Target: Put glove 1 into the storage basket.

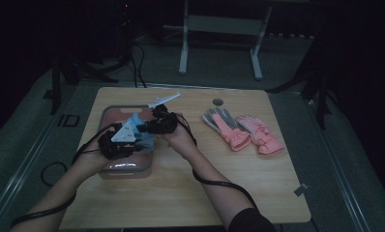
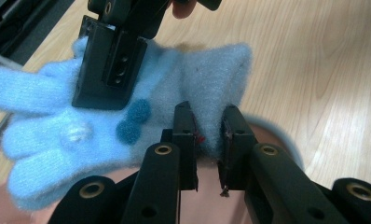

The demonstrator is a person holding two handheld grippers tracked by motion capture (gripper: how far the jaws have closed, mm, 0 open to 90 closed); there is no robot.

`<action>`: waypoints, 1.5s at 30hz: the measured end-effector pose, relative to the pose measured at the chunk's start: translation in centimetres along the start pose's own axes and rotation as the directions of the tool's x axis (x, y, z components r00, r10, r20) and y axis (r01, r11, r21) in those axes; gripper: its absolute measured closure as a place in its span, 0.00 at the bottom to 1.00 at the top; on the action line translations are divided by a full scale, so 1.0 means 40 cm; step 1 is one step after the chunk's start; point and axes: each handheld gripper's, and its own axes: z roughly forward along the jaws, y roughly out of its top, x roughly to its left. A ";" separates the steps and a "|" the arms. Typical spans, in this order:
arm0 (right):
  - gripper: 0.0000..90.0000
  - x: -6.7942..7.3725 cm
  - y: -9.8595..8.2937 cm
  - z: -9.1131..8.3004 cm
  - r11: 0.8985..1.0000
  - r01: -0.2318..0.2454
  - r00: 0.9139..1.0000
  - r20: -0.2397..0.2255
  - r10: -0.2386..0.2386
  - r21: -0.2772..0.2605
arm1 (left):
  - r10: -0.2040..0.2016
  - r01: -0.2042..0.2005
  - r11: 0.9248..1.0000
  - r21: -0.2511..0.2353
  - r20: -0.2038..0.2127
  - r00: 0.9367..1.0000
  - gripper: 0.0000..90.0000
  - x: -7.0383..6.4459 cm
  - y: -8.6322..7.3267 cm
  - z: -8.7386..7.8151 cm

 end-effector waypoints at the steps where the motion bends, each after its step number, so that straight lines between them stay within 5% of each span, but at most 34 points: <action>1: 0.89 0.002 0.002 0.011 1.000 -0.002 1.000 -0.006 0.002 0.004 | 0.001 -0.001 1.000 0.005 -0.005 1.000 0.89 0.002 -0.008 -0.002; 13: 0.89 0.006 0.007 0.105 0.999 -0.017 0.999 -0.032 0.018 0.030 | -0.033 0.032 0.998 0.049 0.016 0.999 0.89 0.033 -0.082 0.006; 31: 0.88 -0.044 -0.021 0.173 0.990 -0.065 0.998 0.010 0.064 0.122 | -0.055 0.045 0.989 0.141 0.067 0.996 0.89 0.067 -0.103 0.084; 38: 0.57 -0.047 -0.013 0.172 0.989 -0.090 0.996 0.041 0.085 0.122 | -0.092 0.073 0.974 0.215 0.083 0.992 0.88 0.089 -0.106 0.115; 45: 0.42 -0.052 -0.018 0.159 0.990 -0.090 0.995 0.039 0.087 0.106 | -0.119 0.089 0.962 0.260 0.104 0.987 0.85 0.094 -0.106 0.128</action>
